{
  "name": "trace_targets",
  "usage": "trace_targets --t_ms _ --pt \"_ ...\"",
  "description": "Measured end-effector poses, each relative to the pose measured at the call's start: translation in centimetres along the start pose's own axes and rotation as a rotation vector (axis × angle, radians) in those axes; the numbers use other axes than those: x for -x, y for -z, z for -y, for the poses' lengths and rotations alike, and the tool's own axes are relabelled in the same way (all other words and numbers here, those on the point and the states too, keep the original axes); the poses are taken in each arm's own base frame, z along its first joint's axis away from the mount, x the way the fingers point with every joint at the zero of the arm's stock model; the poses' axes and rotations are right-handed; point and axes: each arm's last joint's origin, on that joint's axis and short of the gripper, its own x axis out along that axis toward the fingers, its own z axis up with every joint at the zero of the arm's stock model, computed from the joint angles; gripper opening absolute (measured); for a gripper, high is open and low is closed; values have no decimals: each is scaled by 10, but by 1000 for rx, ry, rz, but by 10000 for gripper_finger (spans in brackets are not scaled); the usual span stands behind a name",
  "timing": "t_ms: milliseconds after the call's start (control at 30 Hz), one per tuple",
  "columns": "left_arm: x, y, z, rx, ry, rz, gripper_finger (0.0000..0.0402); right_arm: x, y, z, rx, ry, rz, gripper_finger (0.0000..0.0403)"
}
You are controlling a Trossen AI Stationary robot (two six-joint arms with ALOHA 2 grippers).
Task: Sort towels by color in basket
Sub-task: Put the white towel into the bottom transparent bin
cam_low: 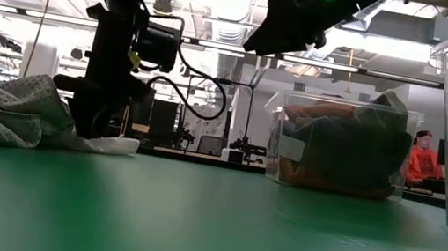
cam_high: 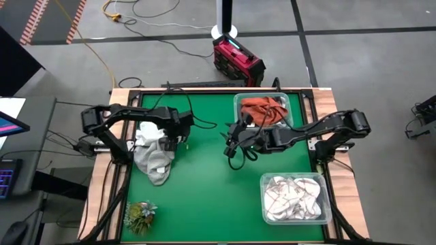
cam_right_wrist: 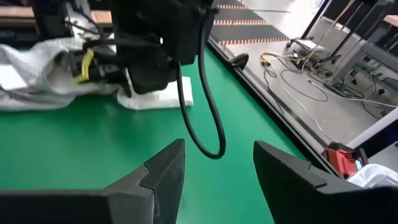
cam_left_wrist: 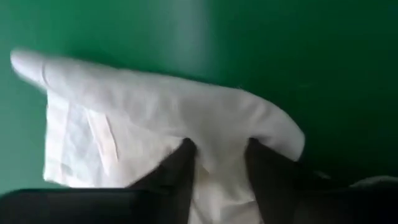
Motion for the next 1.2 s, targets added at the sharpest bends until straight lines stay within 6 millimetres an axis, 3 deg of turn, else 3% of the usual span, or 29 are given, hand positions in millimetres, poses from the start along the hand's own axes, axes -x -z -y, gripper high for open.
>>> trace_targets --t_ms 133,233,467,667,900,1200 --pt "8 -5 3 -40 -26 75 24 2 2 -2 12 -6 -15 219" --pt "23 -6 1 -27 -28 195 5 2 4 -3 3 -6 -30 219" --pt "87 -3 -2 10 -27 670 1 7 6 -9 1 -25 -40 219" --pt "133 1 -1 -72 -32 1042 1 3 -7 -12 1 -31 93 219" --pt "154 -2 8 -189 20 1246 1 6 -32 -15 95 -44 342 219" --pt "174 -14 32 -366 -51 1426 0 -4 -27 -21 12 -124 329 244"
